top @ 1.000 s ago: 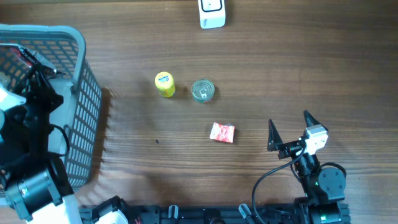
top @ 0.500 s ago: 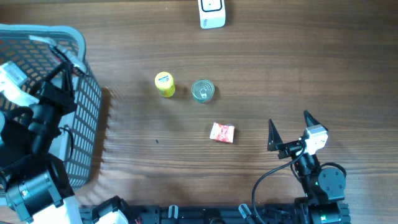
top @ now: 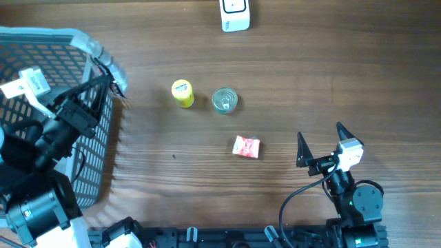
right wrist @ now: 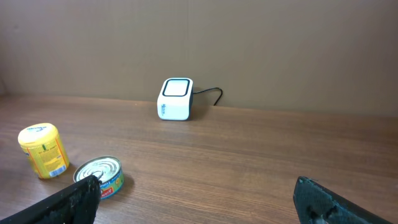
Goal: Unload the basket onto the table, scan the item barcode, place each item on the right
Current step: 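Lift the hex wrench package out and drop it on the table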
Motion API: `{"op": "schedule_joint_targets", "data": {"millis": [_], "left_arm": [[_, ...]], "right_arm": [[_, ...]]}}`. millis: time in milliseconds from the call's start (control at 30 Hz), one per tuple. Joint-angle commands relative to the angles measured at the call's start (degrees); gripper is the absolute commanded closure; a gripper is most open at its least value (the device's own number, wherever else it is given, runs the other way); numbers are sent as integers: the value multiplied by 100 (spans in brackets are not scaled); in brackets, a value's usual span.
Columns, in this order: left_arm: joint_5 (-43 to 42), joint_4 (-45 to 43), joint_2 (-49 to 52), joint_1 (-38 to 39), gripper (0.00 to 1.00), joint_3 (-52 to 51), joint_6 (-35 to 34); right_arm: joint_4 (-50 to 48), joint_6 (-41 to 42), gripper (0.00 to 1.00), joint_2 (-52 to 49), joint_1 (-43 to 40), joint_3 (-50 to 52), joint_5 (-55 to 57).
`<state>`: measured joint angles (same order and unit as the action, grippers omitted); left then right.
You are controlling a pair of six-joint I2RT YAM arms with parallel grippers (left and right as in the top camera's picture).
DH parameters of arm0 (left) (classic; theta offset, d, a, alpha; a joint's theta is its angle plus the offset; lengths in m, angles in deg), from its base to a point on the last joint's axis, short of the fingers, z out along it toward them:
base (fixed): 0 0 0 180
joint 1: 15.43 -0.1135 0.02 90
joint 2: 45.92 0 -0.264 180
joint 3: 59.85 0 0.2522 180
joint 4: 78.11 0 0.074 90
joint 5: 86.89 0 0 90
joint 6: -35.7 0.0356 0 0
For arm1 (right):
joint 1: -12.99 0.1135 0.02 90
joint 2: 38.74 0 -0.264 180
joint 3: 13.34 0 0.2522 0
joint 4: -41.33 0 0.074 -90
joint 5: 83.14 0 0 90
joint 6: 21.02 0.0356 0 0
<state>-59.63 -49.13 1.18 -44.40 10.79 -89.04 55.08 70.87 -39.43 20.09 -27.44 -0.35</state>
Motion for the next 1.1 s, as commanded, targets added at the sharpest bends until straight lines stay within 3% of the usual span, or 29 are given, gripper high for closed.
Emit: {"op": "schedule_joint_targets", "data": {"millis": [0,233,500,733,1067], "left_arm": [[-887,-94,-11,28,96,153,-380],[-1591,-479,-11,28,96,153,-1134],[-1878,-2352,-11,380,96,153,-2951],[-1504,-3545,-11,1012,96,153,-4116],[-916,-3692,66,1412,96,153,-4566]], "right_arm": [[-33,-37,0,4,22,4,76],[-33,-37,0,4,22,4,76],[-33,-37,1,4,22,4,74],[-33,-37,0,4,22,4,76],[-33,-35,0,4,22,4,76]]}}
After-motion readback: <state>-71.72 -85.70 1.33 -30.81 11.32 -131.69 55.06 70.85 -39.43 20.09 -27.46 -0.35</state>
